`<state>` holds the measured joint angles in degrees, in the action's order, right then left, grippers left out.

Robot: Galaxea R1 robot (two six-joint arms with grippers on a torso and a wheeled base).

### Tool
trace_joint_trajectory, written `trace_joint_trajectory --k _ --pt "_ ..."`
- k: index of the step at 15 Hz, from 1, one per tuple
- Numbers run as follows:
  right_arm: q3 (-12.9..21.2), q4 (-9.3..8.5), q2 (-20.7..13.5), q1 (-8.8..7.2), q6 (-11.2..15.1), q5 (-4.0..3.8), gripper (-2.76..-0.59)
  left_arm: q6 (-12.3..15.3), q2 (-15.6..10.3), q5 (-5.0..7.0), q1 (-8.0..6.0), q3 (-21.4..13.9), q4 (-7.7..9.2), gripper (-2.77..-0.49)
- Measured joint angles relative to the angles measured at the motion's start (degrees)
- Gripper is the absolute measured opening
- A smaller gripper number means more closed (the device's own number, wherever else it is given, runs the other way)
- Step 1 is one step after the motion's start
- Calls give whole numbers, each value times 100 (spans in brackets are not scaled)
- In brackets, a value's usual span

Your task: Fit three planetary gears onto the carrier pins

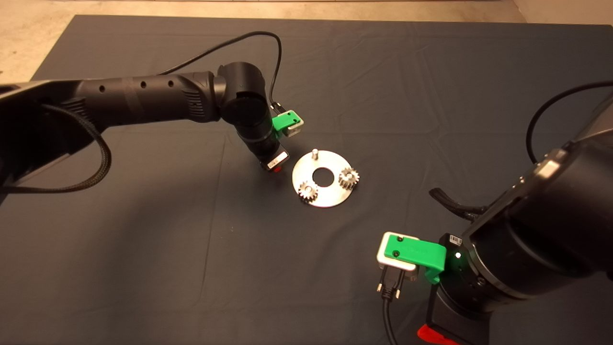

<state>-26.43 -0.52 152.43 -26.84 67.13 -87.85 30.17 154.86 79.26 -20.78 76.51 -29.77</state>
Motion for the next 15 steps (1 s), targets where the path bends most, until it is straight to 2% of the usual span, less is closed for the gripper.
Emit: trace_joint_trajectory --k 4,8,15 --pt "0 0 0 0 0 0 -136 0 2 0 -1 0 0 -188" --pt "0 0 0 0 0 0 -136 0 0 1 -1 0 -2 -202" --pt "0 0 0 0 1 0 -136 0 0 4 -1 0 -2 -203"
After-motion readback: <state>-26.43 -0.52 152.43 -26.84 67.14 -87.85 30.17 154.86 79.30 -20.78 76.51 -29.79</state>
